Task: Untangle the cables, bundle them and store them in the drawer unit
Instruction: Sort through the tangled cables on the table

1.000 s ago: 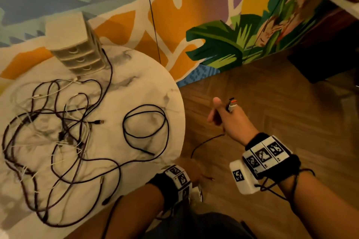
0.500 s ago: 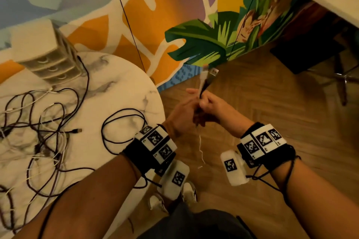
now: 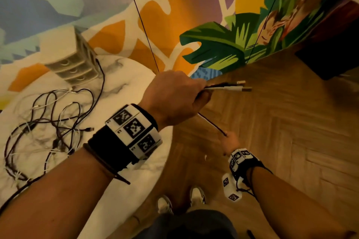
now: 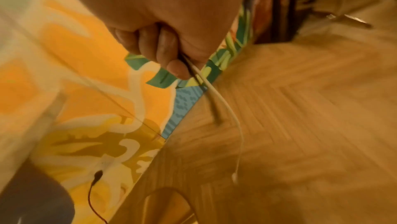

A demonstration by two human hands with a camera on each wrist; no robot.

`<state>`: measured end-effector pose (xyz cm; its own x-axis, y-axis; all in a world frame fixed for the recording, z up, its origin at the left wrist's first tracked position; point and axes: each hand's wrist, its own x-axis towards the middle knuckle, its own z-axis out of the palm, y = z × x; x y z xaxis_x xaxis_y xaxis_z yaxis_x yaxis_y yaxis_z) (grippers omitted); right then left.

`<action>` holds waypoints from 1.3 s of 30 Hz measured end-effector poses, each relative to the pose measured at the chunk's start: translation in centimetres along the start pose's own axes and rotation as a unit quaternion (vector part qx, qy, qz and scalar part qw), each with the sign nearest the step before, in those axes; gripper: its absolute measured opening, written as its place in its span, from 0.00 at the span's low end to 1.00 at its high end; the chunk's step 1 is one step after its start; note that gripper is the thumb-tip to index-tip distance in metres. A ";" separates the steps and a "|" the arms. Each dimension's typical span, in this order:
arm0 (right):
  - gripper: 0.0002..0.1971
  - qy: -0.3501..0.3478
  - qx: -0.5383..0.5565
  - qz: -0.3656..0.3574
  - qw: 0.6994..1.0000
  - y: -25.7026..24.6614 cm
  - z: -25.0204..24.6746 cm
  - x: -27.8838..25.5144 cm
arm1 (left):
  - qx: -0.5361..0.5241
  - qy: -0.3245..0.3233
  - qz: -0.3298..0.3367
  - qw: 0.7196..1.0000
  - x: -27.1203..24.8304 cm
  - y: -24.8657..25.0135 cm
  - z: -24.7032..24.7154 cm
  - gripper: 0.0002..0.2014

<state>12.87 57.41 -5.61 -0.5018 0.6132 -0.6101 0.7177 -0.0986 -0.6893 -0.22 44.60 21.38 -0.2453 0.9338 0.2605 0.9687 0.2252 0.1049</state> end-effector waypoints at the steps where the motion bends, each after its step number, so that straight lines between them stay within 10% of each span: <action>1: 0.21 0.007 0.038 0.038 0.999 0.3 0.2 0.4 | 0.000 0.016 0.001 1.000 0.2 -0.2 -0.7 0.17; 5: 0.24 -0.039 0.126 0.101 0.986 0.8 1.0 2.1 | -0.008 0.083 -0.037 0.996 0.4 -1.4 -2.2 0.19; 7: 0.20 -0.065 -0.065 0.006 0.996 0.8 1.2 1.7 | 0.002 0.112 -0.061 0.992 0.3 -2.1 -2.6 0.21; 10: 0.20 -0.095 -0.372 -0.118 0.916 1.2 1.4 0.7 | 0.003 0.119 -0.068 0.991 0.4 -2.8 -2.7 0.21; 18: 0.21 -0.113 -0.474 -0.151 0.860 2.2 1.4 0.8 | -0.306 0.132 -0.081 0.939 0.6 -1.6 -1.1 0.19; 21: 0.35 -0.125 -0.389 -0.189 0.893 0.8 1.0 0.8 | -0.483 0.104 -0.159 0.855 0.3 -0.9 0.8 0.21; 24: 0.26 -0.134 -0.106 -0.285 0.943 -3.2 -0.7 -1.3 | -0.594 0.032 -0.184 0.783 -0.7 -0.5 3.8 0.24; 29: 0.25 -0.256 0.218 -0.307 0.890 -11.6 -4.2 -8.5 | -0.601 -0.114 -0.256 0.749 -2.9 0.1 8.8 0.29; 36: 0.24 -0.252 0.070 -0.278 0.924 -13.5 -1.9 -10.4 | -0.454 -0.209 -0.203 0.842 -4.7 1.4 8.9 0.17; 39: 0.25 -0.200 0.115 -0.253 0.940 -13.1 -0.8 -10.1 | -0.300 -0.176 -0.145 0.926 -5.6 1.1 8.0 0.14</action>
<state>8.96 53.10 9.90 -0.9250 0.2882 -0.2476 0.2378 -0.0691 -0.9689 2.51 41.86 12.37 -0.3609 0.9151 -0.1799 0.6418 0.3837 0.6640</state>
